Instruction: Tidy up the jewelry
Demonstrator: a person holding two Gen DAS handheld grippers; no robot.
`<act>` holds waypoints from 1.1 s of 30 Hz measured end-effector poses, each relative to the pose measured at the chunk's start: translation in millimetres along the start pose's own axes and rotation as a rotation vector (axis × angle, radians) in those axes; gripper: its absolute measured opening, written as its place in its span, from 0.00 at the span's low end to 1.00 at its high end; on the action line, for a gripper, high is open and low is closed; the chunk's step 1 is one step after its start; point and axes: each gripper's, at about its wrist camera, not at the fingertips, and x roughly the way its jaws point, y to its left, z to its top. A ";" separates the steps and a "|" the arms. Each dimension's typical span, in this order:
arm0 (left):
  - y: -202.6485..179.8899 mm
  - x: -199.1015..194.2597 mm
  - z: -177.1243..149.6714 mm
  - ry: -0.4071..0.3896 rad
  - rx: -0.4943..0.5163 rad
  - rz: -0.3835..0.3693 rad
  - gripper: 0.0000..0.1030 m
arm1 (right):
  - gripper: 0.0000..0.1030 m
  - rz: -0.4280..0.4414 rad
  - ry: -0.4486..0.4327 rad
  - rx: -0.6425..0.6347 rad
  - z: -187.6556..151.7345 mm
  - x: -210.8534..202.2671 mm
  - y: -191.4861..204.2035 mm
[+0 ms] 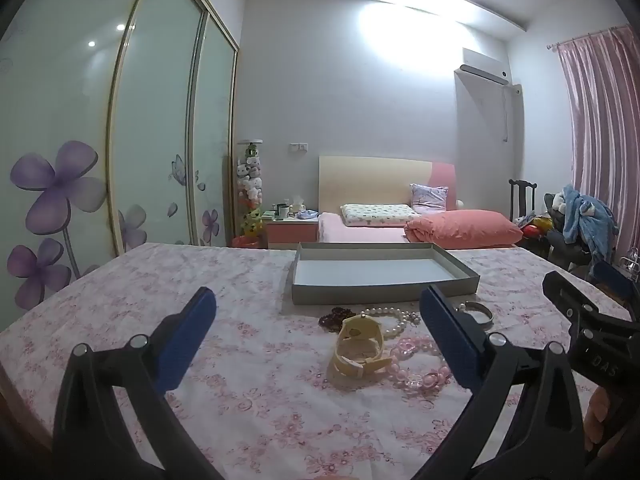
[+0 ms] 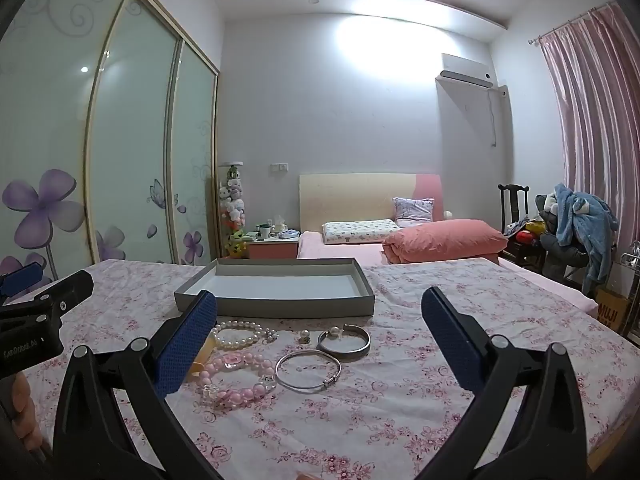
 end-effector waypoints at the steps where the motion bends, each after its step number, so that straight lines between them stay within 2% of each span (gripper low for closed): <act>1: -0.1 0.0 0.0 -0.001 0.001 0.000 0.96 | 0.98 -0.001 0.000 -0.001 0.1 0.0 0.3; 33: 0.5 0.3 0.1 0.003 -0.004 0.001 0.96 | 0.98 0.000 0.001 -0.005 0.4 0.2 1.6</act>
